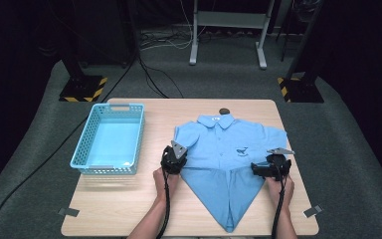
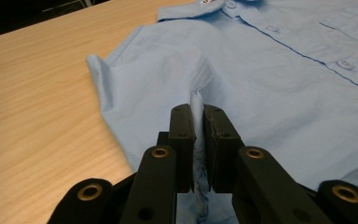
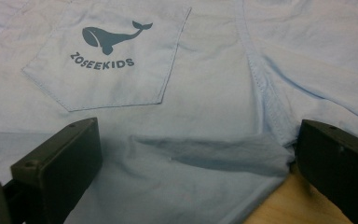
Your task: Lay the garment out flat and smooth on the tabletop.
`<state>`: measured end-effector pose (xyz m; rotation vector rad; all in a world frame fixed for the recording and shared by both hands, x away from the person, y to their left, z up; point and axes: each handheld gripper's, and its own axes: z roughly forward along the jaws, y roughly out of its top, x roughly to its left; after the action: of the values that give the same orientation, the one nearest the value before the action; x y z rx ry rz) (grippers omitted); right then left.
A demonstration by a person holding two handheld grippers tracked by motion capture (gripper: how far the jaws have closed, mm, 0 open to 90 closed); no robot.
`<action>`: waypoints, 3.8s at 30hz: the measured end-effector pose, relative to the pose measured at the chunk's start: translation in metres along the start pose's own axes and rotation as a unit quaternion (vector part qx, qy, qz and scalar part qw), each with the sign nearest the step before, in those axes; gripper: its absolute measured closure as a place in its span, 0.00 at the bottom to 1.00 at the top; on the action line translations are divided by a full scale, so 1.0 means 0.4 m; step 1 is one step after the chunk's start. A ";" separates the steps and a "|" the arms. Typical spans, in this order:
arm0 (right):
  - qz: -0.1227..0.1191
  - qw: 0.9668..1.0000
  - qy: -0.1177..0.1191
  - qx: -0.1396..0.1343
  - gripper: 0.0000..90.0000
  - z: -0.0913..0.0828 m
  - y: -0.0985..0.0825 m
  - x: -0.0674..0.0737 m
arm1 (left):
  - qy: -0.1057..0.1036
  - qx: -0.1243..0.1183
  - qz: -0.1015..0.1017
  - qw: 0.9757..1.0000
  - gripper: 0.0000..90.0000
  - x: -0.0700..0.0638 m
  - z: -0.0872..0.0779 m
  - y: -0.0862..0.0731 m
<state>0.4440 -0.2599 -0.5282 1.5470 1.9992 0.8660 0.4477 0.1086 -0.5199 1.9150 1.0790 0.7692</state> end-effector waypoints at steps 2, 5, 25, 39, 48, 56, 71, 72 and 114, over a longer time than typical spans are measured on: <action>0.000 1.000 0.000 0.000 0.00 0.000 0.000 0.000 | 0.008 0.000 -0.001 1.000 0.92 0.001 -0.002 0.000; 0.000 1.000 0.000 0.000 0.00 0.000 0.000 0.000 | 0.019 -0.004 -0.007 1.000 0.92 0.009 -0.006 -0.003; 0.000 1.000 0.000 0.000 0.00 0.000 0.000 0.000 | 0.059 0.006 -0.037 0.998 0.90 0.083 -0.052 -0.043; 0.000 1.000 0.000 0.000 0.00 0.000 0.000 0.000 | 0.086 0.045 -0.056 0.994 0.79 0.104 -0.065 -0.063; 0.000 1.000 0.000 0.000 0.00 0.000 0.000 0.000 | 0.088 0.066 -0.062 0.992 0.69 0.108 -0.066 -0.070; 0.000 1.000 0.000 0.000 0.00 0.000 0.000 0.000 | 0.092 0.076 -0.075 0.990 0.63 0.114 -0.072 -0.077; 0.002 1.000 -0.002 0.000 0.00 -0.001 -0.001 -0.002 | 0.085 0.076 -0.087 0.990 0.20 0.110 -0.084 -0.078; 0.003 1.000 -0.001 -0.001 0.00 -0.002 -0.001 -0.002 | 0.082 0.073 -0.086 0.990 0.18 0.107 -0.087 -0.079; -0.055 0.998 0.043 0.000 0.00 -0.055 -0.059 0.131 | -0.062 0.118 -0.032 0.991 0.00 -0.056 -0.058 -0.056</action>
<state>0.3993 -0.2175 -0.5293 1.4073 2.1236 0.9019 0.4102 0.1040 -0.5301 2.0837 1.1889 0.4975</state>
